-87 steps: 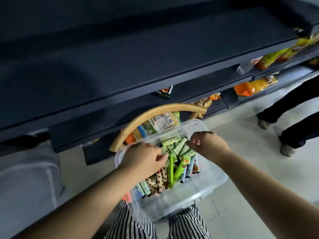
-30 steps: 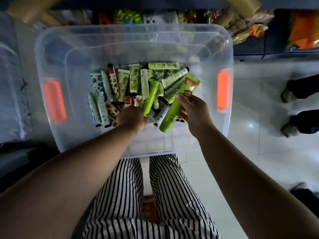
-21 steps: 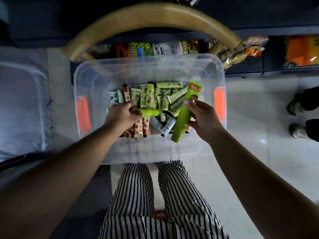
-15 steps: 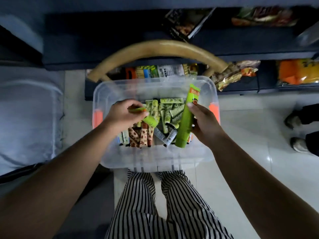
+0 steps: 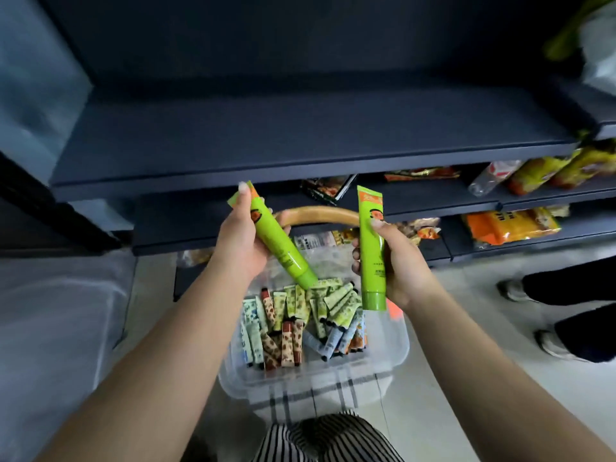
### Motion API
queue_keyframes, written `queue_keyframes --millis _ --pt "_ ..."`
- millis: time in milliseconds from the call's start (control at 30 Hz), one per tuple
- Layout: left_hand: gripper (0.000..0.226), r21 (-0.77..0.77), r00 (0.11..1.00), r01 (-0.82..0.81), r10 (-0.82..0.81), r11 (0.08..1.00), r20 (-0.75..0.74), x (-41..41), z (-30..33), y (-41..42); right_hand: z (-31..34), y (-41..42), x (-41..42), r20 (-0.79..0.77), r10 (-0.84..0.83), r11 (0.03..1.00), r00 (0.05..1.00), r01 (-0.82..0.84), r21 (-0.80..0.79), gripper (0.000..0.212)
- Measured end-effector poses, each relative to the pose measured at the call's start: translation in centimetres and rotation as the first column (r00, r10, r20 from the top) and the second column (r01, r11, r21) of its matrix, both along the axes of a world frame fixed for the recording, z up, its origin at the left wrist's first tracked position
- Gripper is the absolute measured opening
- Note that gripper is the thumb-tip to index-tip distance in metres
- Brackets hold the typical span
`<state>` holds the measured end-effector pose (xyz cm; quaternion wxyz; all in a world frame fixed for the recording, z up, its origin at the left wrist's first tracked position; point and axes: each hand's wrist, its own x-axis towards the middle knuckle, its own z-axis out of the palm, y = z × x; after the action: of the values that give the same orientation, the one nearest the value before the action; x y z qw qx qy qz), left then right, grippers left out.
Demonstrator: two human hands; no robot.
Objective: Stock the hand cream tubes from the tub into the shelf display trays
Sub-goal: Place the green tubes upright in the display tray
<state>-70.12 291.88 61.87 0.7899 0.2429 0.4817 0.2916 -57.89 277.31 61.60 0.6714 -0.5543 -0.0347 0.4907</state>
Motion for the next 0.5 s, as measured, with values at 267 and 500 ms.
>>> queue_keyframes --millis 267,500 --pt "0.021 -0.148 0.859 0.486 -0.502 0.861 -0.098 -3.5 2.1 -2.5 1.3 -1.7 -2.6 0.101 -0.033 0.998 0.994 0.038 -0.048 0.012" --pt "0.018 -0.116 0.952 0.295 -0.282 0.948 0.116 -3.8 1.3 -3.4 1.3 -2.4 -2.9 0.164 -0.008 1.0 0.986 0.012 -0.022 0.01"
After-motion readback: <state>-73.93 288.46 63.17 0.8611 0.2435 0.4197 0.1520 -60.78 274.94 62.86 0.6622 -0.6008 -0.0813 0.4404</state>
